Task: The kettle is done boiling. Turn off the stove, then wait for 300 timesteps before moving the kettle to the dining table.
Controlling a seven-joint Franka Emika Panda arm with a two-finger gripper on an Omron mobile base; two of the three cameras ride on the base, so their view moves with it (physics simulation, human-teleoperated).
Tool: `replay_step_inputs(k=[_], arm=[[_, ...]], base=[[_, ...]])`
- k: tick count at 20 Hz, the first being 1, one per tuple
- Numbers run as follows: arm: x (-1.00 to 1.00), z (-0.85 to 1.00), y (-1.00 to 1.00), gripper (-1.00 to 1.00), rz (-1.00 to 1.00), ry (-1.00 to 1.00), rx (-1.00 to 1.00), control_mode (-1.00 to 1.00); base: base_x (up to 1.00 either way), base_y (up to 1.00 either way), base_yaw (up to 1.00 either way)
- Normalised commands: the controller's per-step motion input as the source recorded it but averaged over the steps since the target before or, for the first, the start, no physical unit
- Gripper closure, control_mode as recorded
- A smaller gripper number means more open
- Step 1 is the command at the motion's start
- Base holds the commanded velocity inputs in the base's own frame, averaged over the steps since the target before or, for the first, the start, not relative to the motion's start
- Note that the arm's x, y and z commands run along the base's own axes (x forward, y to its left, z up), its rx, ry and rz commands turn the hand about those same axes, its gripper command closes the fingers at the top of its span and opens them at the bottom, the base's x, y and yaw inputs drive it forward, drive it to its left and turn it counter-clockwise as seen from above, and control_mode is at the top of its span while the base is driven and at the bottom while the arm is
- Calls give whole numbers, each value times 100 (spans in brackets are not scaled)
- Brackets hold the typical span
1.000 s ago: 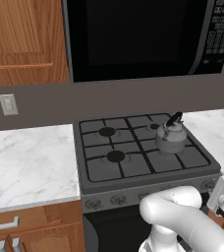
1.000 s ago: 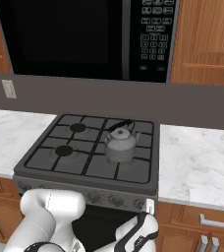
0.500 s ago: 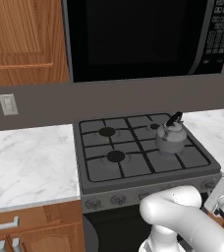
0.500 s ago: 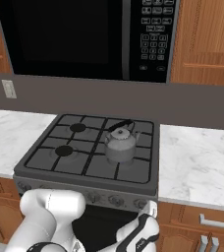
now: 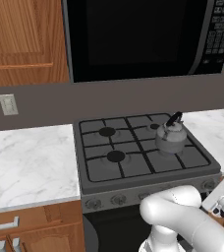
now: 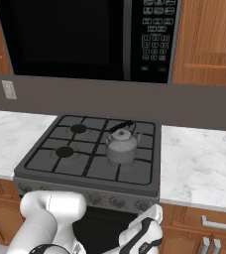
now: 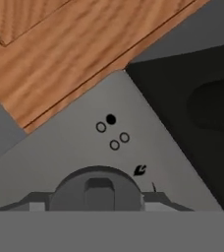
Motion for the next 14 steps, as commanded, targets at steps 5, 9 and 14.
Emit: replay_step_inputs(k=[5,9,14], arm=[[-2,0,-23,100,0,0,32,-100],[-1,0,-20,100,0,0,33,-100],[0,0,-17,100,0,0,31,-100]], base=[[0,0,0],[0,0,0],[0,0,0]])
